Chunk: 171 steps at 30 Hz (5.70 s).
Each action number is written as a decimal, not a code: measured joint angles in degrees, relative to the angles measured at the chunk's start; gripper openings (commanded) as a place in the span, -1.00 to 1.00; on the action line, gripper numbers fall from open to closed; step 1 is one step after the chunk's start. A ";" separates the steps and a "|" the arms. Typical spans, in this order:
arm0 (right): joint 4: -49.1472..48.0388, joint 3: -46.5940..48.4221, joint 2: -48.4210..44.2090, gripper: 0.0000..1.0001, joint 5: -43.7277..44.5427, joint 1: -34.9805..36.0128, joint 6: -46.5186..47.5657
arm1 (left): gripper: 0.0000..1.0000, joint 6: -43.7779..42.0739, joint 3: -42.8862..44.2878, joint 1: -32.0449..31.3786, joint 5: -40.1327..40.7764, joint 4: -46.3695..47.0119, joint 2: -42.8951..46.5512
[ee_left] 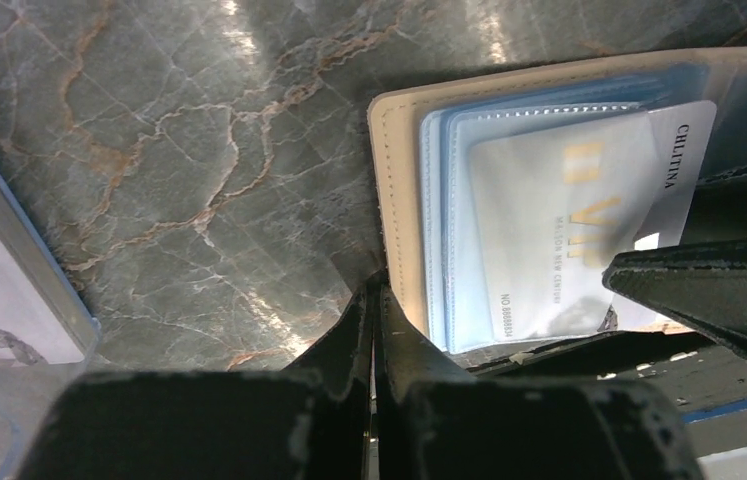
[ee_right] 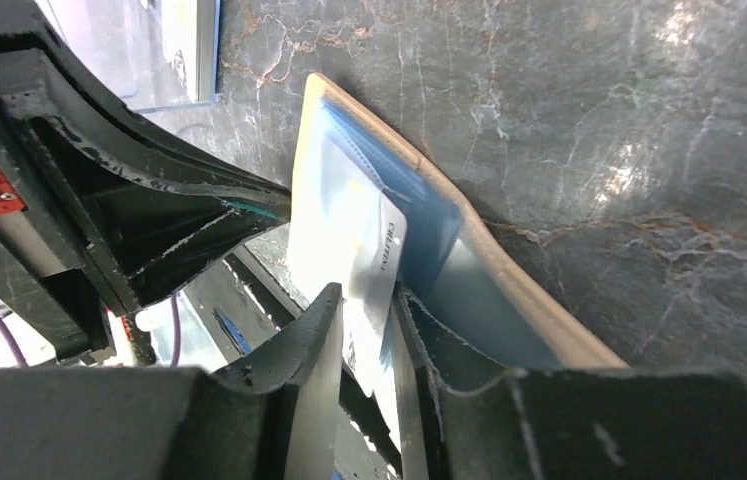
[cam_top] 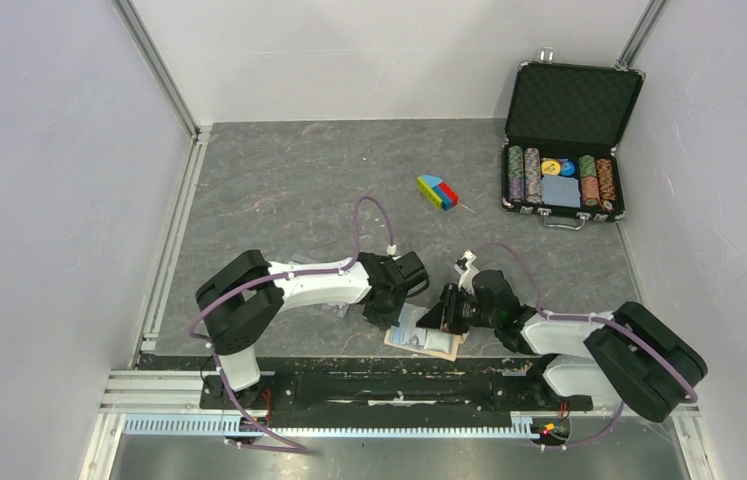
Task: Put the credit cards into the card holder
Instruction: Insert the credit card into the card holder, then turn over the card slot in the card holder.
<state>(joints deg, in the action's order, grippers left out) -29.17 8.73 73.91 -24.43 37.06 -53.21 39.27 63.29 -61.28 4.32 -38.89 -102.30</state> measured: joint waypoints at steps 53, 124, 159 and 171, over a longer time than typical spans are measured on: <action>37.75 12.68 -14.97 0.14 12.74 4.48 13.40 | -0.42 4.63 -0.13 -1.86 -0.68 2.03 7.72; 40.04 11.19 -12.33 -1.00 15.30 2.95 17.49 | -0.36 22.82 -17.09 -1.97 -9.33 39.06 9.99; 41.46 14.58 -18.97 -0.95 14.38 3.23 17.22 | -0.96 10.32 1.92 -3.45 -1.20 8.74 7.30; 44.76 14.95 -18.95 -0.96 16.70 3.21 17.77 | -0.13 4.72 14.36 -3.74 0.20 -5.64 -2.89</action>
<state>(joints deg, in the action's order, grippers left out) 15.59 23.68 54.96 -7.73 40.27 -35.44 43.99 77.65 -65.01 4.51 -44.53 -105.19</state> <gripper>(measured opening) 0.022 0.255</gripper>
